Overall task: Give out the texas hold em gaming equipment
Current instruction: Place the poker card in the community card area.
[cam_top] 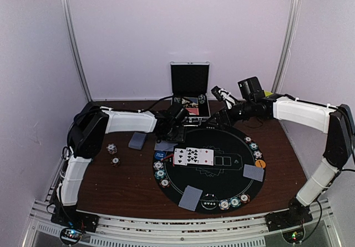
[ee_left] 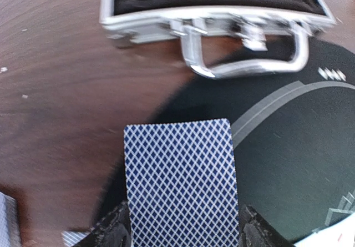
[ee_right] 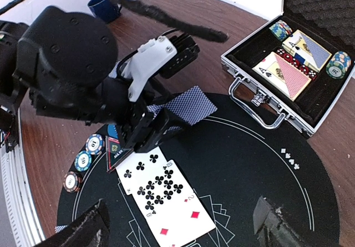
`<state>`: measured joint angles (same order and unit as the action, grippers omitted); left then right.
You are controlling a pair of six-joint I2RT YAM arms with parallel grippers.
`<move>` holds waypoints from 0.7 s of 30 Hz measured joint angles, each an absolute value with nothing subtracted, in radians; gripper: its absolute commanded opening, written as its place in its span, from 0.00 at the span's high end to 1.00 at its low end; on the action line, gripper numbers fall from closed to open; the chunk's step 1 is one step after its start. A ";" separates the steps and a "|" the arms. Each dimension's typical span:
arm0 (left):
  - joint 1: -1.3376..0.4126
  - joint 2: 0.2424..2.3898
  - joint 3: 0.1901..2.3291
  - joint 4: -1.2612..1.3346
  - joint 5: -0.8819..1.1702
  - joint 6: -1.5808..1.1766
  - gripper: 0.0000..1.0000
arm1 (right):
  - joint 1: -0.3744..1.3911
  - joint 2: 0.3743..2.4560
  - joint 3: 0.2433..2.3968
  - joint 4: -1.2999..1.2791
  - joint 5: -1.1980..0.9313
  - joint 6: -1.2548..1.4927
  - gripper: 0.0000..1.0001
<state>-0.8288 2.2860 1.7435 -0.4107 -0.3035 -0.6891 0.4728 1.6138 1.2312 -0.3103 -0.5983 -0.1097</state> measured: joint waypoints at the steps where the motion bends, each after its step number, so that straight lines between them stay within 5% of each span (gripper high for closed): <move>1: -0.842 2.286 1.745 -0.411 -0.302 -0.690 0.33 | 0.465 1.614 1.231 -0.311 -0.598 -0.110 0.09; 21: -1.106 2.293 1.833 -0.364 -0.279 -0.791 0.33 | 0.257 1.542 1.231 -0.353 -0.462 -0.152 0.06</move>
<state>-1.1065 2.2932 1.8332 -0.3637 -0.2787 -0.7910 0.2565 1.5421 1.2308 -0.3531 -0.4622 -0.1520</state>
